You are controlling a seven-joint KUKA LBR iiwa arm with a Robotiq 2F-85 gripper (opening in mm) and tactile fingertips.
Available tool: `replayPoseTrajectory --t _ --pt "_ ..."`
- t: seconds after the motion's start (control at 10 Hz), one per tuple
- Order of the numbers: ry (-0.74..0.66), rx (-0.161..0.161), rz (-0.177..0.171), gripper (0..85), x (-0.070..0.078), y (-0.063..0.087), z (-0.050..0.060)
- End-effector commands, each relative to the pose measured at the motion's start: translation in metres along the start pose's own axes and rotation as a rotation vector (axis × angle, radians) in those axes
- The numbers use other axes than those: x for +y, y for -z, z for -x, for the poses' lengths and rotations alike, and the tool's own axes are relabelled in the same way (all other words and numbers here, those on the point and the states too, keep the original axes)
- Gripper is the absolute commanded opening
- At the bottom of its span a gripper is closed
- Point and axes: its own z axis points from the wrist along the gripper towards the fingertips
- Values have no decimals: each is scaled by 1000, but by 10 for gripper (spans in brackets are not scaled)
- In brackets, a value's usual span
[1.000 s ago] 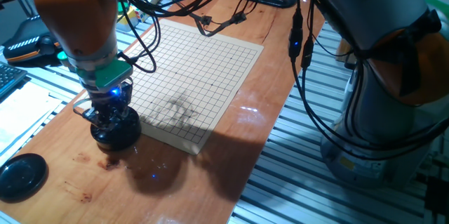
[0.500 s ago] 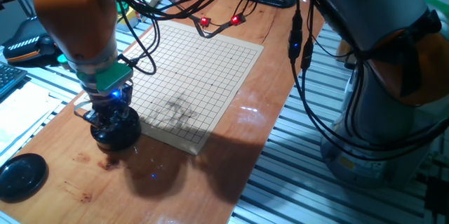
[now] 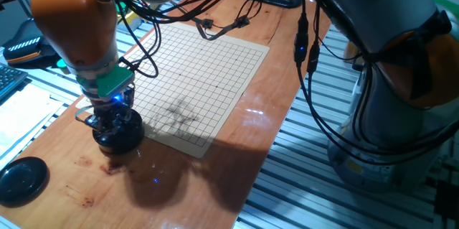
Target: Play the first move as black on the 3-4 point in the upper right corner of the Go board
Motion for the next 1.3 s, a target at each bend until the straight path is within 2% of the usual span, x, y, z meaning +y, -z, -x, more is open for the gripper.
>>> replayPoseTrajectory --t 0.0,0.7,1.2 --pt "0 -2 -1 373 0 0 0" --pt "17 -10 -28 373 0 -3 1" --pt "17 -7 -29 370 -1 -4 0"
